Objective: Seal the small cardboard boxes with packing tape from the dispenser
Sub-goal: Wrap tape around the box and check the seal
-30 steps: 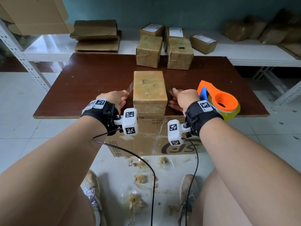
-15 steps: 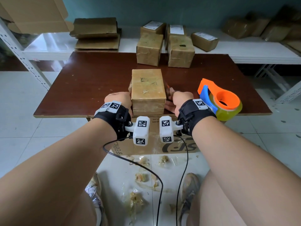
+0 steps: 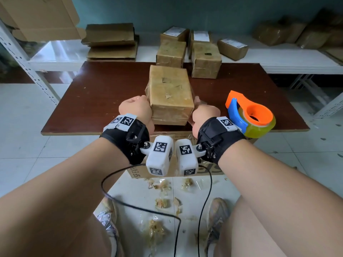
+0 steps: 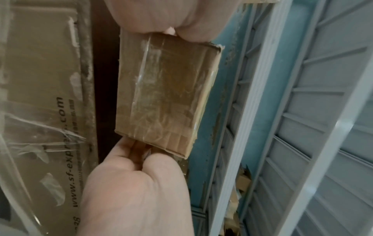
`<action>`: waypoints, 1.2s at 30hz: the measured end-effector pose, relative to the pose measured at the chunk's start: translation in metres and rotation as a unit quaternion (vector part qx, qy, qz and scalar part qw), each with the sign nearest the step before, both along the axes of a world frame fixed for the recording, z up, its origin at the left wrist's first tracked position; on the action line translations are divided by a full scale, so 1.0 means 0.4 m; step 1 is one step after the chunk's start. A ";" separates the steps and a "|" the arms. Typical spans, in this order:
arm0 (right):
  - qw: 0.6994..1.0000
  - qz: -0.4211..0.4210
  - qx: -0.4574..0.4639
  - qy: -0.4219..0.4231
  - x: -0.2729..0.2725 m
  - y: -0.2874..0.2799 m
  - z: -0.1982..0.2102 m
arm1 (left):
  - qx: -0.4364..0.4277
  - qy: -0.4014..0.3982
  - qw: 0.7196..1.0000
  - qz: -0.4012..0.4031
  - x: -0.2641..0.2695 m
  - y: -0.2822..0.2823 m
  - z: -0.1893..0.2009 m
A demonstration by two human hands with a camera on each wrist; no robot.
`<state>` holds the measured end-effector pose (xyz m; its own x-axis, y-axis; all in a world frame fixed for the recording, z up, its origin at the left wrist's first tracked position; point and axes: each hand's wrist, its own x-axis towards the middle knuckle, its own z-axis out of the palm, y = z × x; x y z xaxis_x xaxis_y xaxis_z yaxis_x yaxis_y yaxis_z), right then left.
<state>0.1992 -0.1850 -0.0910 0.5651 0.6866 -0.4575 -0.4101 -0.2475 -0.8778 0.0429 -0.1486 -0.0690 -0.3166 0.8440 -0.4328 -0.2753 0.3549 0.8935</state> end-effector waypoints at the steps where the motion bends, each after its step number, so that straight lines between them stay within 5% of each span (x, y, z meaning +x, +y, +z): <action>1: 1.000 0.000 0.006 -0.022 -0.006 -0.007 0.008 | 0.040 -0.027 0.999 0.021 -0.001 -0.001 0.006; 7: 0.996 -0.015 0.073 0.052 -0.008 -0.002 0.037 | 0.224 -0.002 0.974 0.028 0.005 0.001 0.049; 13: 0.971 0.009 0.083 0.222 0.013 -0.004 0.094 | 0.252 -0.057 0.966 0.012 0.017 -0.031 0.071; 19: 0.971 0.054 0.124 0.197 0.055 -0.050 0.130 | 0.230 -0.112 0.966 -0.043 0.027 -0.061 0.082; 26: 0.968 0.167 0.180 0.055 0.062 -0.100 0.188 | 0.206 -0.163 0.962 -0.076 0.002 -0.061 0.099; 36: 0.984 0.073 0.160 -0.011 0.116 -0.095 0.153 | 0.212 -0.098 0.965 -0.119 -0.058 -0.045 0.136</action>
<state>0.2456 -0.2231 -0.0300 0.4570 0.8681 -0.1939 -0.3709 -0.0121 -0.9286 0.0197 -0.1664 -0.0144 -0.0396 0.9971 -0.0653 -0.4103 0.0434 0.9109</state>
